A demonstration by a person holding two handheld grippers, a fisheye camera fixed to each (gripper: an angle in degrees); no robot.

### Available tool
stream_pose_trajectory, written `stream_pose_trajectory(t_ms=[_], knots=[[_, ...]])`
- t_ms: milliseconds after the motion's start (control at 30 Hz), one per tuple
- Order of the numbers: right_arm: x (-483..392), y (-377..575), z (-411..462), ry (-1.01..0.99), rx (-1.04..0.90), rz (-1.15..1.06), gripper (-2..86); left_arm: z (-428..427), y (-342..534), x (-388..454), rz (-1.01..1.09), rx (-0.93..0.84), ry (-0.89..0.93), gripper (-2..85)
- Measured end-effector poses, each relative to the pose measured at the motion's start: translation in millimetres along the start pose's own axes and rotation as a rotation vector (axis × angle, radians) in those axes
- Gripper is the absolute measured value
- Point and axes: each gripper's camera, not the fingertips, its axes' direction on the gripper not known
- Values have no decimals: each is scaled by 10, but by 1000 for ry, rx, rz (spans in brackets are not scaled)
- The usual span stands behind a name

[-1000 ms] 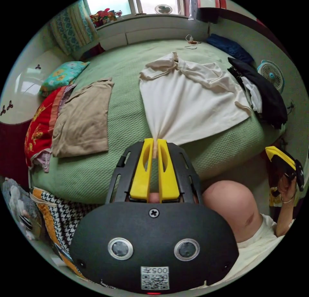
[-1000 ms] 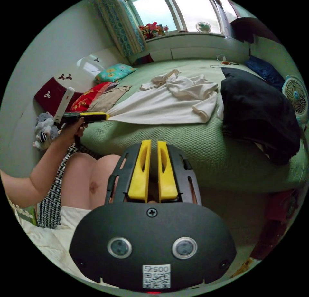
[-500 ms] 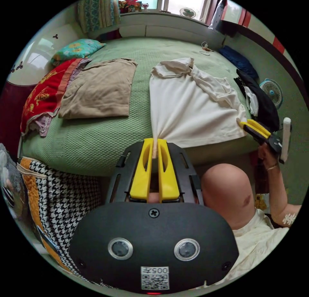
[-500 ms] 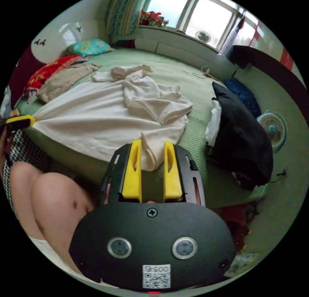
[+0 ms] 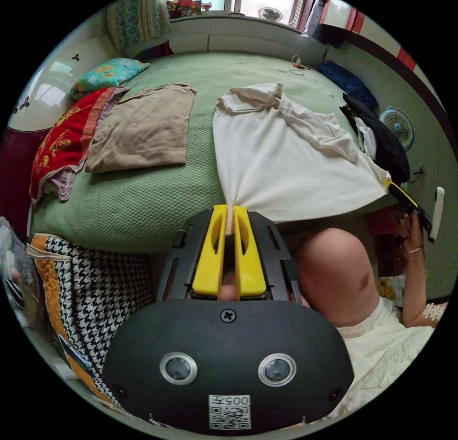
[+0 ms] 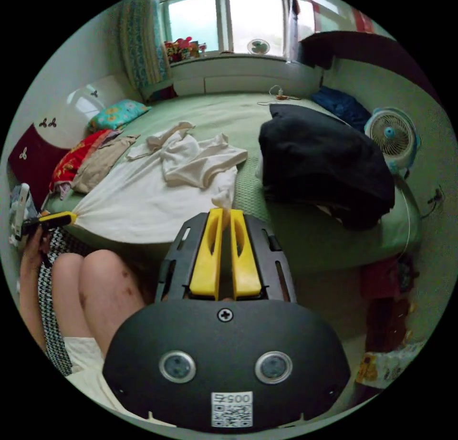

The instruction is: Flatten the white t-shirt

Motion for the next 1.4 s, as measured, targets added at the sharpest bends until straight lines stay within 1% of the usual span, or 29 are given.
stream_pose_trajectory(t_ms=[67, 133, 200, 233, 267, 300, 367, 433, 533, 633, 767, 933, 1100, 1233, 1333, 1367, 1400], knots=[[89, 25, 109, -40, -33, 38, -7, 125, 30, -61, -28, -39, 19, 45], [135, 23, 286, -75, -104, 58, 1, 215, 56, -125, -64, -77, 19, 51], [158, 4, 434, -52, -177, 65, 38, 267, 100, -196, -105, -113, -33, 52], [163, -2, 447, -34, -182, 68, 51, 280, 137, -248, -134, -131, -74, 52], [163, -14, 446, -24, -177, 50, 77, 276, 174, -299, -152, -137, -95, 52], [143, -33, 417, -68, -159, -4, 96, 267, 188, -323, -160, -134, -97, 52], [98, -90, 340, -139, -107, -63, 113, 198, 185, -406, -189, -83, -44, 52], [-12, -196, 271, -184, -50, -145, 118, 153, 96, -426, -193, -38, 13, 51], [-303, -483, 275, -184, -2, -259, 121, 143, -207, -339, -153, 7, 32, 51], [-617, -835, 403, -227, 32, -328, 120, 222, -592, -183, -99, 44, 73, 52], [-1074, -1420, 701, -238, 69, -384, 108, 391, -1167, 46, -43, 105, 54, 54], [-1553, -2110, 1275, -217, 23, -390, 88, 610, -1821, 183, 4, 149, 50, 61], [-2070, -2535, 1983, -59, -56, -435, 65, 855, -2362, 171, 21, 139, 73, 102], [-2248, -2747, 2417, 29, -123, -473, 51, 1178, -2586, 104, 15, 73, 119, 114], [-2236, -2968, 2514, -1, -143, -492, 26, 1292, -2687, 44, -5, 60, 120, 109], [-2187, -3088, 2500, 3, -140, -479, 3, 1302, -2725, 10, -16, 63, 140, 108], [-2115, -3222, 2458, -35, -122, -474, -4, 1306, -2740, -6, -20, 63, 150, 107]])
